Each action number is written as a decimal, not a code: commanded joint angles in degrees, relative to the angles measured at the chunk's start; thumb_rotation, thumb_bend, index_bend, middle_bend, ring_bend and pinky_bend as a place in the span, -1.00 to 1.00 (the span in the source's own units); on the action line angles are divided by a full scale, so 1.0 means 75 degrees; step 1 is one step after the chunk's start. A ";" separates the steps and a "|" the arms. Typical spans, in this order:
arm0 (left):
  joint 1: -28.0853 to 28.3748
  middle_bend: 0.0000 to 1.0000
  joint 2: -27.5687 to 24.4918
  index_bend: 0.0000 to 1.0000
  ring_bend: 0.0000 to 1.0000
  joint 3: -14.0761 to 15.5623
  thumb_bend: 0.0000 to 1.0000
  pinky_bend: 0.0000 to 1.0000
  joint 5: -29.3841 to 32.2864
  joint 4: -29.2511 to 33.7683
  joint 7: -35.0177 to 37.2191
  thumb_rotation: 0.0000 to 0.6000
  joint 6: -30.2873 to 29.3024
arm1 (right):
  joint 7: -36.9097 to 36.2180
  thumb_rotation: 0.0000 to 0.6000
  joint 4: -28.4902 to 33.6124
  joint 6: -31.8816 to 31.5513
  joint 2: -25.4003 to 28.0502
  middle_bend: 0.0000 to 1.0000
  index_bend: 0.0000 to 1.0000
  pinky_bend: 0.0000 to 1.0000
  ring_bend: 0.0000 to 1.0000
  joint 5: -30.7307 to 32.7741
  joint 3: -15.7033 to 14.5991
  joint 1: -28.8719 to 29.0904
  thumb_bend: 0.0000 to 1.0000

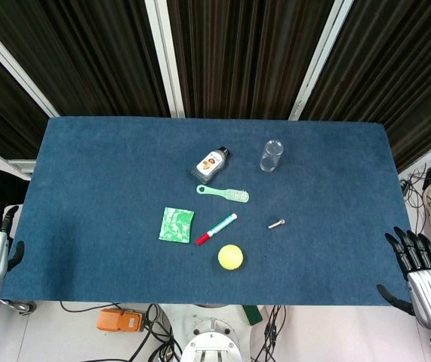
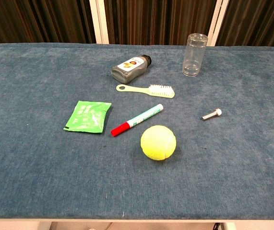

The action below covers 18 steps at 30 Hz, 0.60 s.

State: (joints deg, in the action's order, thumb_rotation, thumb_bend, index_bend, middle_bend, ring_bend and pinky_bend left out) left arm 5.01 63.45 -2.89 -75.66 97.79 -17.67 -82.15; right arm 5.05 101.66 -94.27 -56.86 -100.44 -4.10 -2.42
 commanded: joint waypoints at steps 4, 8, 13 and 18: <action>-0.0012 -0.94 -0.0005 -0.77 -0.92 0.0005 -0.21 -0.86 -0.0003 0.0005 0.0000 1.00 -0.0020 | -0.0027 1.00 0.0002 0.0034 0.0018 -0.87 -0.75 -0.83 -0.90 0.0007 0.0019 -0.0006 -0.34; -0.0021 -0.94 -0.0006 -0.77 -0.92 0.0005 -0.21 -0.86 -0.0004 0.0006 -0.0004 1.00 -0.0039 | -0.0086 1.00 -0.0022 0.0036 0.0024 -0.87 -0.74 -0.83 -0.90 0.0015 0.0049 -0.0006 -0.34; -0.0016 -0.94 -0.0006 -0.77 -0.92 0.0005 -0.21 -0.86 0.0014 0.0019 -0.0013 1.00 -0.0019 | -0.0520 1.00 -0.0290 0.0148 -0.0037 -0.87 -0.75 -0.83 -0.88 0.0229 0.0177 0.0089 -0.34; -0.0032 -0.94 -0.0017 -0.77 -0.92 0.0011 -0.21 -0.86 0.0041 0.0078 0.0019 1.00 -0.0015 | -0.0934 1.00 -0.0774 0.0573 -0.0210 -0.87 -0.70 -0.83 -0.87 0.0602 0.0372 0.0350 -0.34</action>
State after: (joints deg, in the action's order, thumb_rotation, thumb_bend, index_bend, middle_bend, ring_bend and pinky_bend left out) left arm 4.78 63.38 -2.84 -75.40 98.30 -17.61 -82.34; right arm -0.85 96.91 -91.15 -57.85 -96.75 -1.91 -0.63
